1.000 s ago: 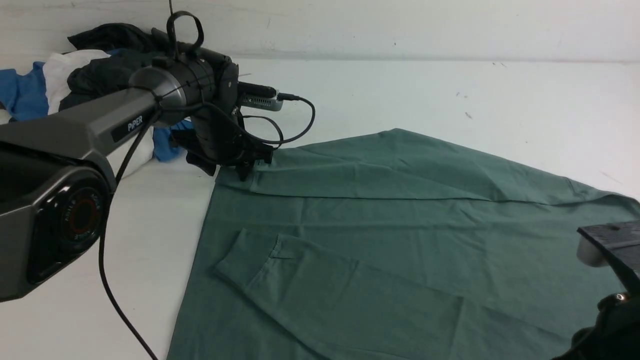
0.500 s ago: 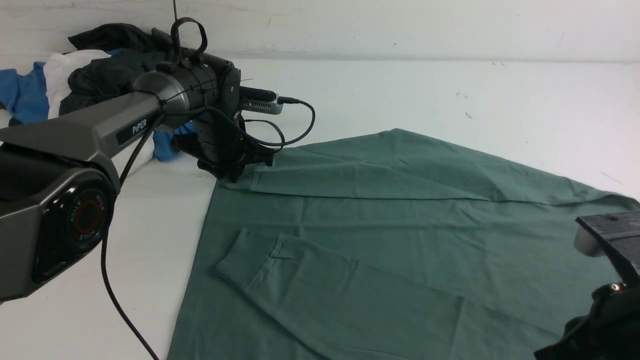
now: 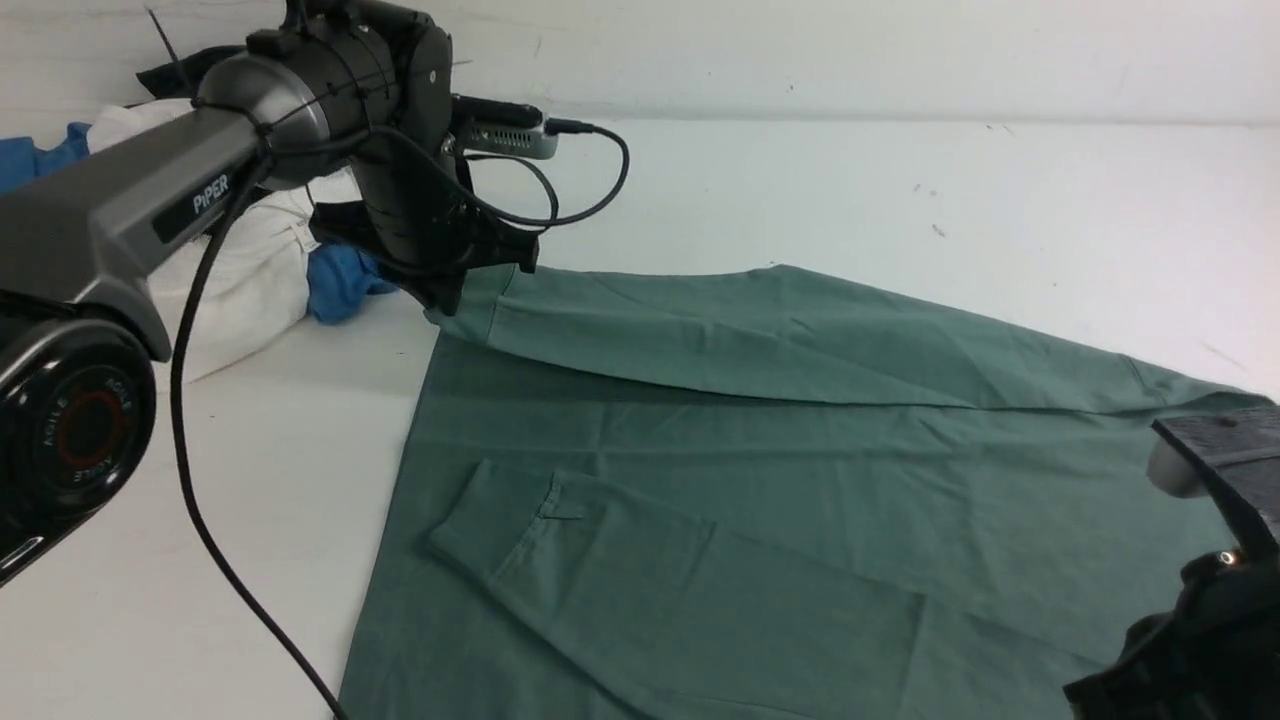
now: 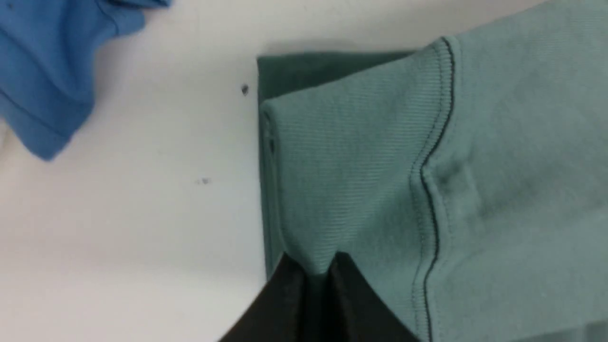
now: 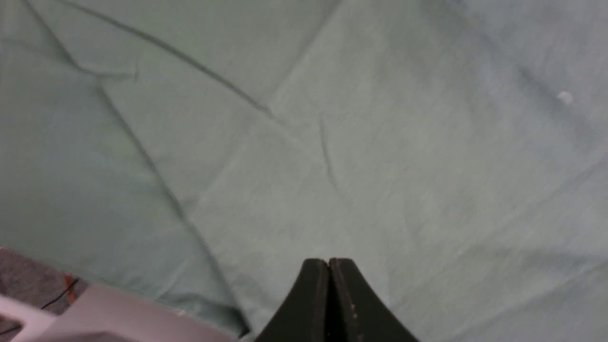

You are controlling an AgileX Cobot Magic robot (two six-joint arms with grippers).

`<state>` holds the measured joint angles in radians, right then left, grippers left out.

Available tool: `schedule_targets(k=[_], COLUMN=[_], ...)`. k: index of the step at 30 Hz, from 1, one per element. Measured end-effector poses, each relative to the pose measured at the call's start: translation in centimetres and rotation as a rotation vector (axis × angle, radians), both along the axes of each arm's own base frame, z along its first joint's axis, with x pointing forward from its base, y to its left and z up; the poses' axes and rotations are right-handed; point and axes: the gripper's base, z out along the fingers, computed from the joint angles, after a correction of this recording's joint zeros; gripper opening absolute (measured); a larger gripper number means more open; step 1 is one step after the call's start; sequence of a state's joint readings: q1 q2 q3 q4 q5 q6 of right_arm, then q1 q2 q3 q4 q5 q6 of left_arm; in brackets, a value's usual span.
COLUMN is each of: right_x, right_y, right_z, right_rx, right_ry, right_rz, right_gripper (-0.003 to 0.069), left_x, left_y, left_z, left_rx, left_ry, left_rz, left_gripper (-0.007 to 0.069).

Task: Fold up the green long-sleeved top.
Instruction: Use the left arm to drag and drop the cuff onto the cuff closest to the left arm

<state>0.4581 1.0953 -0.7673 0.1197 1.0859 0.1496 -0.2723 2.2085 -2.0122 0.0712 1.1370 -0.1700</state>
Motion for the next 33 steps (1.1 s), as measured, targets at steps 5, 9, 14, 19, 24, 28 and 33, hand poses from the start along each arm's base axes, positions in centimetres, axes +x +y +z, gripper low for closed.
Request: schedule_targets(k=[5, 9, 14, 19, 24, 28, 33], right_x=[1.4, 3.4, 4.2, 4.4, 4.6, 4.6, 4.6], right_y=[-0.9, -2.6, -4.5, -5.2, -5.3, -5.3, -5.3], right_z=[0.3, 1.1, 1.1, 1.1, 1.2, 1.2, 1.2], right_rx=[-0.092, -0.152, -0.185, -0.196, -0.198, -0.199, -0.199], right_ry=[-0.046, -0.082, -0.087, -0.096, -0.115, -0.118, -0.119], right_rz=[-0.036, -0.117, -0.167, -0.173, -0.157, -0.153, -0.152], right_gripper=[-0.0009, -0.0009, -0.0009, -0.0009, -0.0009, -0.0009, -0.0009], left_x=[-1.6, -3.3, -6.3, -9.6, -13.6, -15.6, -17.1], left_y=[-0.2, -0.6, -0.9, -1.2, -1.2, -0.9, -0.5], left_z=[2.6, 5.3, 6.0, 4.6, 3.5, 3.7, 4.7], left_rx=[-0.055, -0.086, -0.079, -0.059, -0.04, -0.039, -0.052], left_ry=[0.037, 0.012, 0.046, 0.141, 0.221, 0.235, 0.219], left_rz=[-0.016, -0.038, -0.058, -0.062, -0.048, -0.037, -0.019], left_gripper=[0.0025, 0.0024, 0.0024, 0.0024, 0.0024, 0.0024, 0.0024])
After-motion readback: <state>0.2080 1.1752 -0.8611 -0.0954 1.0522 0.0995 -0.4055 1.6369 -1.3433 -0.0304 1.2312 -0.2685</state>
